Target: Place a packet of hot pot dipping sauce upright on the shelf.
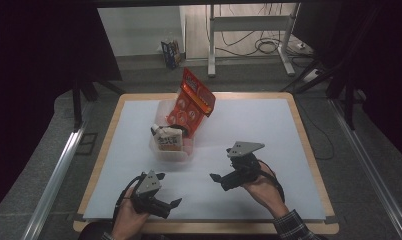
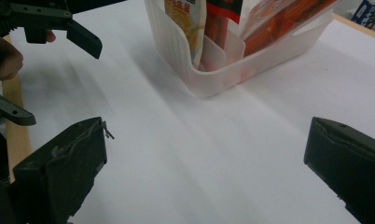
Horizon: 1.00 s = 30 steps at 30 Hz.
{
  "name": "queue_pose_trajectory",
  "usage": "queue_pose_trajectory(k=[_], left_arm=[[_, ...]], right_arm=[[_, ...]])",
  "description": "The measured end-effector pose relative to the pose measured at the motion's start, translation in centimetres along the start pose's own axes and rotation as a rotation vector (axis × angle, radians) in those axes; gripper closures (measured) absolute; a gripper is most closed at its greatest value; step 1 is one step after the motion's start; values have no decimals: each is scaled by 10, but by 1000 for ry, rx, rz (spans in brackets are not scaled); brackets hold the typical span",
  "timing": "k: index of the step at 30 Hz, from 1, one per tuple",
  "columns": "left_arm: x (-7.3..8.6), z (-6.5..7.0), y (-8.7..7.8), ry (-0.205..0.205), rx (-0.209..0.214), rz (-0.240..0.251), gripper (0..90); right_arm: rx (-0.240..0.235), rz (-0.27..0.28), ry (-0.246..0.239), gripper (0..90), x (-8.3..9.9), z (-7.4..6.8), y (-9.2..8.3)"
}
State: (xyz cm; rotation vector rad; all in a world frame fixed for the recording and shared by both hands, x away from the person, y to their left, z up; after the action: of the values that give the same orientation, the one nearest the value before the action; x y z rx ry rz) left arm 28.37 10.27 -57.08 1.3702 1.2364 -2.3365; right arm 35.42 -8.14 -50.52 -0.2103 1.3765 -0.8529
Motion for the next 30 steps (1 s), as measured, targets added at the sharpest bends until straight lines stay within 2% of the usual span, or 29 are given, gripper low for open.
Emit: queue_pose_trajectory(k=[19, 25, 30], left_arm=[[1, 1, 2, 16, -9, -9, 7], [2, 1, 2, 29, -12, -20, 7], [3, 2, 3, 31, -13, -22, 7]], right_arm=[[33, -12, 4, 0, 20, 0, -11], [52, -2, 41, 0, 29, 2, -16], [73, -17, 47, 0, 37, 4, -20]])
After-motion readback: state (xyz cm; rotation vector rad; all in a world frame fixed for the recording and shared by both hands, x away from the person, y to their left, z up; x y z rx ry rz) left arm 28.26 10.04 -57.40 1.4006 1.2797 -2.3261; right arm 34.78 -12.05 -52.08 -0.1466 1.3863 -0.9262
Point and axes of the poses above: each handheld gripper's, and its own axes: y roughly forward along the jaws, x roughly out of its underside, z roughly to its right, the point moved 9 cm from there along y, roughly forward along the jaws, and after that the axes turned 15 degrees about -y, right-handed, at the moved point
